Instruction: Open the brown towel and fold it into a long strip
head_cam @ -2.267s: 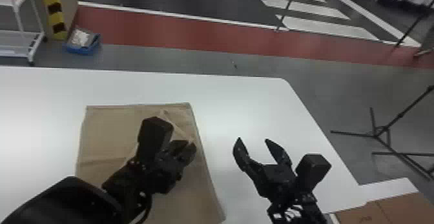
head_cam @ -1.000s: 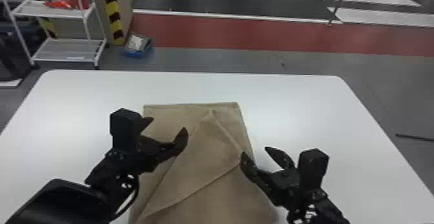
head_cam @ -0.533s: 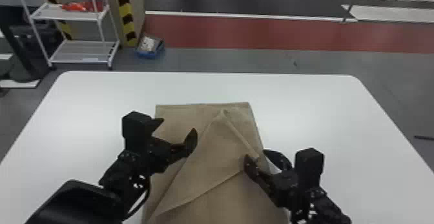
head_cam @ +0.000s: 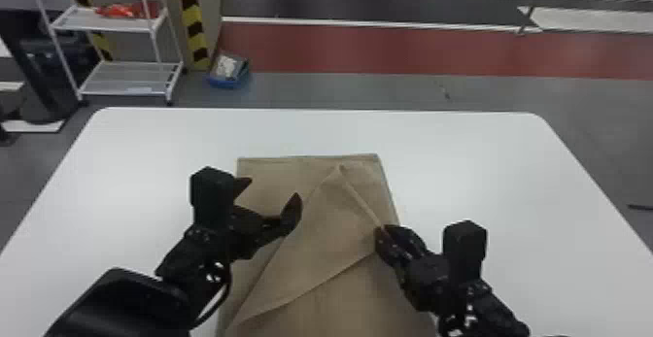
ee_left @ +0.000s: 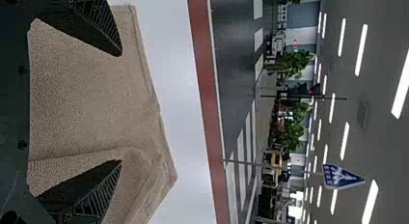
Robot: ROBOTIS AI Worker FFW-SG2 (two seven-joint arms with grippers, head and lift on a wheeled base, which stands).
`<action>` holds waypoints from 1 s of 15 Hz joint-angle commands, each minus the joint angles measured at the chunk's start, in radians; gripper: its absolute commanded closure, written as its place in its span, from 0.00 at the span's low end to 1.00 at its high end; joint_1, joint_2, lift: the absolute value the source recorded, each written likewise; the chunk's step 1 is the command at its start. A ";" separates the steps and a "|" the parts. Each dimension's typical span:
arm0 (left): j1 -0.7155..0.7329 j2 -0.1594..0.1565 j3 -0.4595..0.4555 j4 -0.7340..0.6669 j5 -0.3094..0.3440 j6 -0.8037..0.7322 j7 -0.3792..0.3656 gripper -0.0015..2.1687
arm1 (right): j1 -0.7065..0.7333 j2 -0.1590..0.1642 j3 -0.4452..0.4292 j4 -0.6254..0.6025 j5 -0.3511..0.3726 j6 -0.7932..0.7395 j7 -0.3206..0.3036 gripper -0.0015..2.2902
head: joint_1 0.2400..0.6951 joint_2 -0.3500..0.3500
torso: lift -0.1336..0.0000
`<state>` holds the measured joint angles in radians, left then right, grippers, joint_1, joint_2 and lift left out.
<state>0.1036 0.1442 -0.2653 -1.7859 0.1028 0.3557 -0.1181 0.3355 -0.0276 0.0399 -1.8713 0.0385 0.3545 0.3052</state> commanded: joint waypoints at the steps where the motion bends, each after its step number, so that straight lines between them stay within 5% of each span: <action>1: -0.001 0.000 0.000 0.002 0.000 0.003 -0.002 0.04 | -0.006 0.000 0.000 0.000 0.001 0.025 0.000 0.40 | 1.00 0.39 | 0.08; 6: -0.001 0.000 -0.002 0.002 0.000 0.003 -0.002 0.04 | -0.007 0.002 0.002 0.000 0.011 0.028 0.000 0.39 | 1.00 0.39 | 0.08; 9: -0.001 0.000 0.000 0.002 0.000 0.003 -0.002 0.04 | -0.007 0.000 0.002 -0.011 0.009 0.034 0.006 0.65 | 1.00 0.39 | 0.08; 15: -0.001 0.000 0.004 0.000 0.003 0.003 -0.003 0.04 | 0.048 0.000 0.002 -0.120 -0.022 -0.002 0.018 0.65 | 1.00 0.41 | 0.08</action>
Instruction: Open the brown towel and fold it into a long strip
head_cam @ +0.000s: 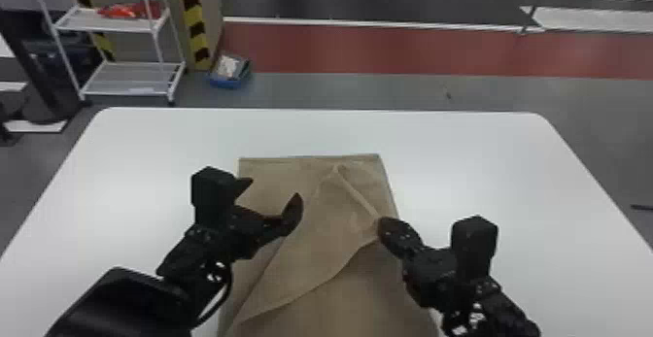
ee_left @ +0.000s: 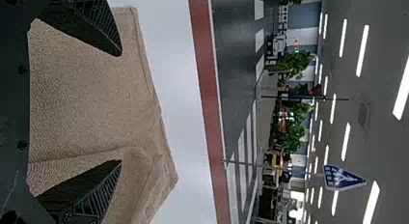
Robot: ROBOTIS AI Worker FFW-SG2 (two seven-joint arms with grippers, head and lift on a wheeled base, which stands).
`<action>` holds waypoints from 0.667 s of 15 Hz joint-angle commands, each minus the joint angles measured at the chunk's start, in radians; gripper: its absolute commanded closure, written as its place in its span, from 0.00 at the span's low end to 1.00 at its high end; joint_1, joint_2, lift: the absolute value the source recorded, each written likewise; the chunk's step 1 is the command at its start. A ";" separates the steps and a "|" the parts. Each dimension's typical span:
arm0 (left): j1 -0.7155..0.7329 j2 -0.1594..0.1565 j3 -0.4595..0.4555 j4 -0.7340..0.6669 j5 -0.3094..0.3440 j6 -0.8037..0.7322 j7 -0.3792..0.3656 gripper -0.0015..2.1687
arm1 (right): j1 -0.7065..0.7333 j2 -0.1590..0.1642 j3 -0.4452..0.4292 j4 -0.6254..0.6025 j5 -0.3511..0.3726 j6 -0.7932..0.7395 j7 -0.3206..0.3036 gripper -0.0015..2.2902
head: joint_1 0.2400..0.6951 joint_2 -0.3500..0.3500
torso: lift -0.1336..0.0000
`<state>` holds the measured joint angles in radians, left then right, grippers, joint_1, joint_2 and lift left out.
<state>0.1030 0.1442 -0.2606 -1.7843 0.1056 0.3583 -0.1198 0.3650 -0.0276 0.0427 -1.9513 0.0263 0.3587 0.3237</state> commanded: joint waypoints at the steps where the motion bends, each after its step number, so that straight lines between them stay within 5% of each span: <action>1: 0.001 0.000 -0.002 -0.001 -0.001 0.000 0.000 0.04 | 0.032 0.000 -0.006 -0.070 -0.017 -0.007 0.000 0.65 | 1.00 0.41 | 0.08; 6: -0.013 0.000 0.000 0.020 -0.001 -0.003 0.002 0.04 | 0.080 0.000 -0.138 -0.156 -0.085 -0.028 0.003 0.65 | 1.00 0.39 | 0.08; 10: -0.037 -0.002 -0.005 0.057 -0.001 -0.009 0.003 0.04 | 0.040 0.005 -0.287 -0.143 -0.114 -0.013 -0.015 0.65 | 1.00 0.27 | 0.08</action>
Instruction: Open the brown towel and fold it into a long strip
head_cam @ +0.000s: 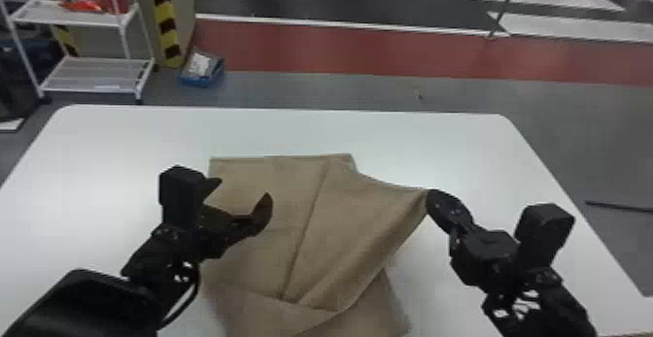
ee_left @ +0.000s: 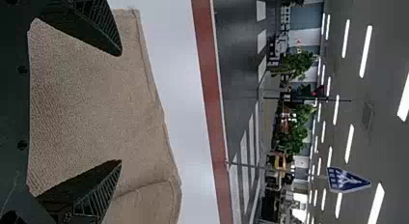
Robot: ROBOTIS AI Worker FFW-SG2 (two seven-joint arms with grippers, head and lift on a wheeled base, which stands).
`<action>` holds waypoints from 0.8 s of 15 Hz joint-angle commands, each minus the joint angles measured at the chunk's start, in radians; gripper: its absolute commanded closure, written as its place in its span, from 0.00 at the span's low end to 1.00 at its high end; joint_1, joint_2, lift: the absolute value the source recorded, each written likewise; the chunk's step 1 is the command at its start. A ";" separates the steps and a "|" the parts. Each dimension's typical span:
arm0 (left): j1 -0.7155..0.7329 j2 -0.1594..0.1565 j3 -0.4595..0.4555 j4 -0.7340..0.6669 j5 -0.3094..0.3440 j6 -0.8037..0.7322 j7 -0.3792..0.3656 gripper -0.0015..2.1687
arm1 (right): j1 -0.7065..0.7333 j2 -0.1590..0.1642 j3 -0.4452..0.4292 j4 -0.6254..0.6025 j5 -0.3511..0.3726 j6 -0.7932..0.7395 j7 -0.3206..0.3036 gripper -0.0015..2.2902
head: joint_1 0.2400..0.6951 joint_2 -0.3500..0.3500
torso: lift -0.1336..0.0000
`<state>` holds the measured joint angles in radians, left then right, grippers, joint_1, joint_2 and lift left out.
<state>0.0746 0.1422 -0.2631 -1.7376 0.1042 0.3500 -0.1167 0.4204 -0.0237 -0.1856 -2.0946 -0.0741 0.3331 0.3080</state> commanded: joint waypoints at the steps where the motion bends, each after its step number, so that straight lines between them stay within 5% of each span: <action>1: -0.009 0.002 -0.001 0.010 0.000 -0.001 0.000 0.04 | -0.031 0.001 -0.115 -0.004 -0.036 0.041 0.002 0.65 | 1.00 0.25 | 0.08; 9: -0.058 -0.001 -0.002 0.102 -0.003 -0.053 0.003 0.04 | -0.124 -0.007 -0.423 0.097 -0.147 0.111 0.025 0.65 | 1.00 0.00 | 0.08; 12: -0.064 0.002 0.002 0.115 -0.005 -0.053 0.003 0.04 | -0.193 -0.041 -0.526 0.156 -0.159 0.160 0.026 0.65 | 1.00 0.00 | 0.08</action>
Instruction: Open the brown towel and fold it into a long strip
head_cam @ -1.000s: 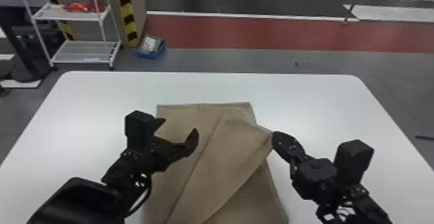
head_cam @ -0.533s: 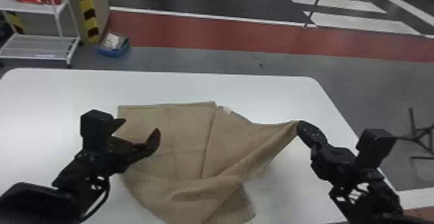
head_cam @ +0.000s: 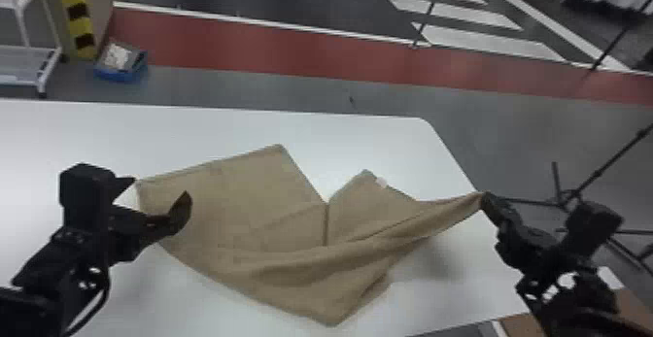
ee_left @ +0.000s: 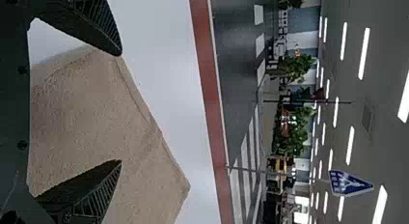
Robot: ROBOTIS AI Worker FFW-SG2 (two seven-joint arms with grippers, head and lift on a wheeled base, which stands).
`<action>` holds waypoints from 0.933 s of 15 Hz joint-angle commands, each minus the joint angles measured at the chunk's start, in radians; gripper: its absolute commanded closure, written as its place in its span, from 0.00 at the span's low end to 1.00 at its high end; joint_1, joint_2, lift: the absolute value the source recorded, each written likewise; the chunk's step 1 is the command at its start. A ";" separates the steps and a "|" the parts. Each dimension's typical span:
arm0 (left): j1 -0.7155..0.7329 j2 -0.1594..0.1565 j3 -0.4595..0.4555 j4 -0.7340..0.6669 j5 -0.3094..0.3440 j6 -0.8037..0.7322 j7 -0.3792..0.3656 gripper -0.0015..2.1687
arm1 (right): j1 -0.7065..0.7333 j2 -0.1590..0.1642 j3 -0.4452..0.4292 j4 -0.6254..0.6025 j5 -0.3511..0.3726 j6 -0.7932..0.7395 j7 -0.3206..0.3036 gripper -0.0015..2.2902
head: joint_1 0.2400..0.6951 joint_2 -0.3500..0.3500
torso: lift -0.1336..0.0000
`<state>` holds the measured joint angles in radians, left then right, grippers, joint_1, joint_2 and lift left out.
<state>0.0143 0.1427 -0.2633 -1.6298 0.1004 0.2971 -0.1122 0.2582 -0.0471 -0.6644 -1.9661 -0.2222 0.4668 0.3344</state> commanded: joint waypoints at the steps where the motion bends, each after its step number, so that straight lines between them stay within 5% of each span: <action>1: -0.007 0.002 0.004 0.016 -0.005 0.000 0.000 0.04 | -0.040 -0.027 -0.069 0.032 -0.026 0.054 0.000 0.65 | 1.00 0.00 | 0.08; 14: -0.091 0.002 0.007 0.197 -0.007 -0.058 -0.030 0.25 | -0.002 -0.002 0.012 0.009 -0.009 -0.004 0.025 0.65 | 1.00 0.00 | 0.08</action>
<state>-0.0766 0.1415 -0.2562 -1.4336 0.0984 0.2233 -0.1426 0.2560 -0.0491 -0.6525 -1.9570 -0.2306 0.4648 0.3589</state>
